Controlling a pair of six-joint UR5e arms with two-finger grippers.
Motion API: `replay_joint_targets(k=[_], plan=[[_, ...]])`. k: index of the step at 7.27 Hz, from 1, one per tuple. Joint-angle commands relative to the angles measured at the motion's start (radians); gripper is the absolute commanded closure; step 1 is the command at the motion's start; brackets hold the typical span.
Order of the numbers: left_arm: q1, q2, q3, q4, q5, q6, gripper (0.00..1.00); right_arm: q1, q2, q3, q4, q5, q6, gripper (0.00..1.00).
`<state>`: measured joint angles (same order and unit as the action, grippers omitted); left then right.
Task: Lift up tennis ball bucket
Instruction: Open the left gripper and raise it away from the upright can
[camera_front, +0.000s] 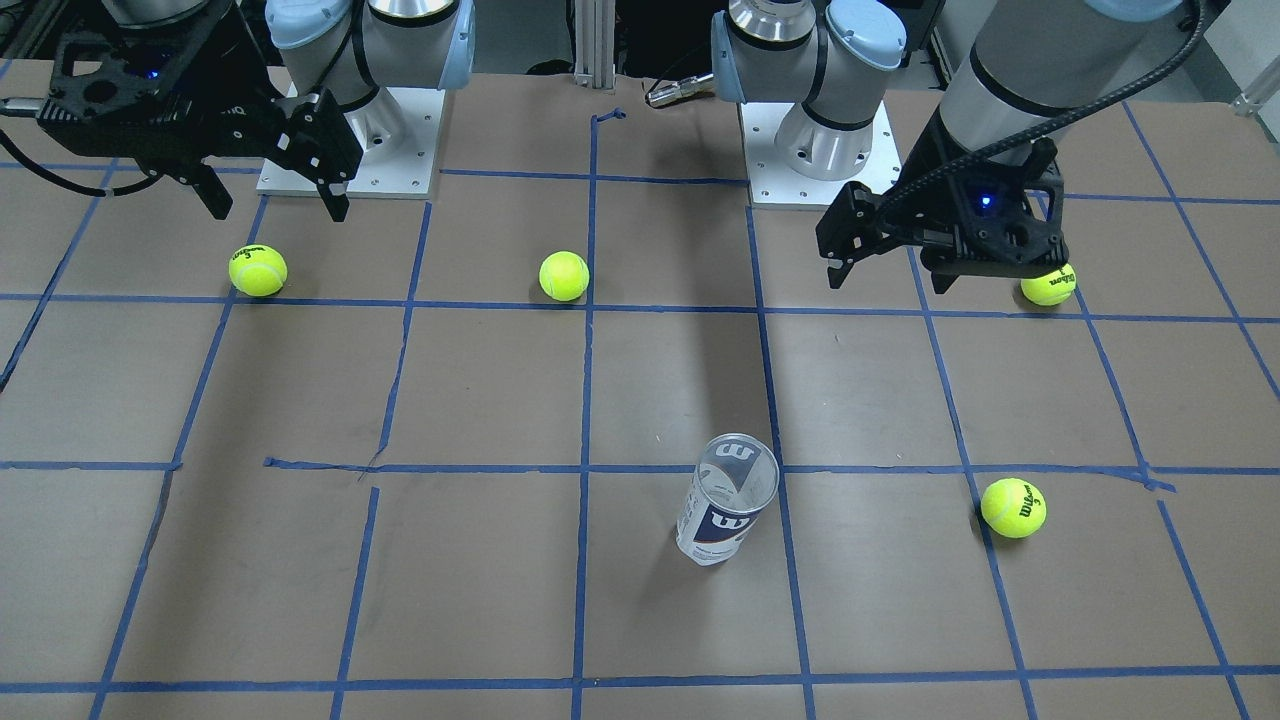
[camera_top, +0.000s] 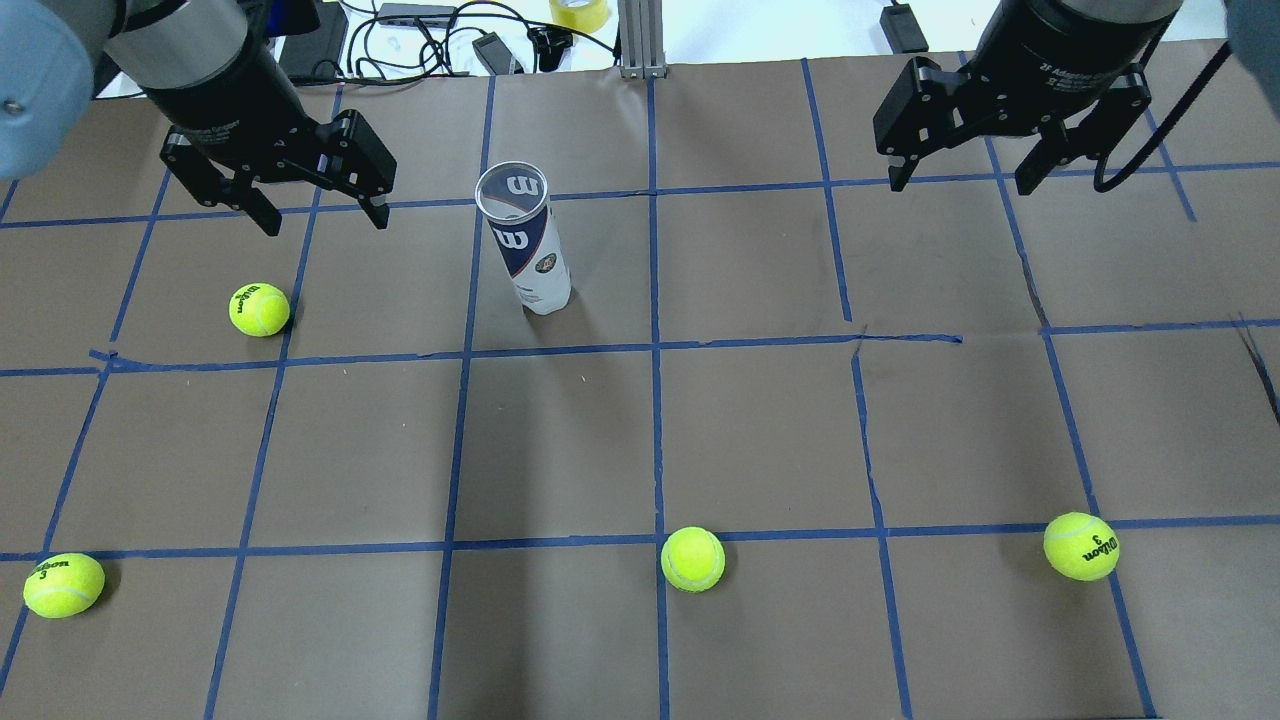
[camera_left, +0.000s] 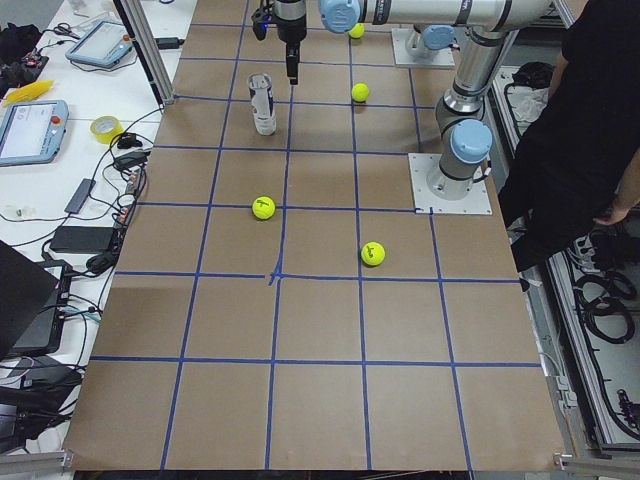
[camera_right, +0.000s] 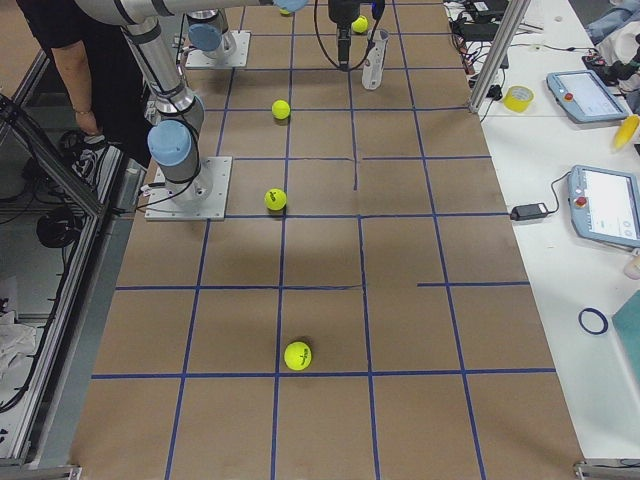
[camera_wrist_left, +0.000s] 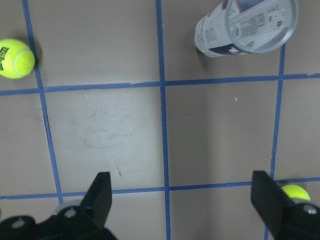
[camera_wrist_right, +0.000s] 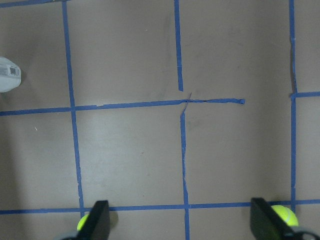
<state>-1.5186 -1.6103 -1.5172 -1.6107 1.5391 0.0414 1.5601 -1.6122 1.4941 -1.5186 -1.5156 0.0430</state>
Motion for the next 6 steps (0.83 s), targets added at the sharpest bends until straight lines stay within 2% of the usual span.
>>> replay_joint_targets(k=[1, 6], plan=[[0.003, 0.032, -0.037, 0.002, 0.038, -0.011, 0.0, 0.0, 0.0, 0.0, 0.0, 0.0, 0.0, 0.0], [0.006, 0.075, -0.066, -0.005, 0.038, -0.003, 0.0, 0.0, 0.0, 0.0, 0.0, 0.0, 0.0, 0.0]])
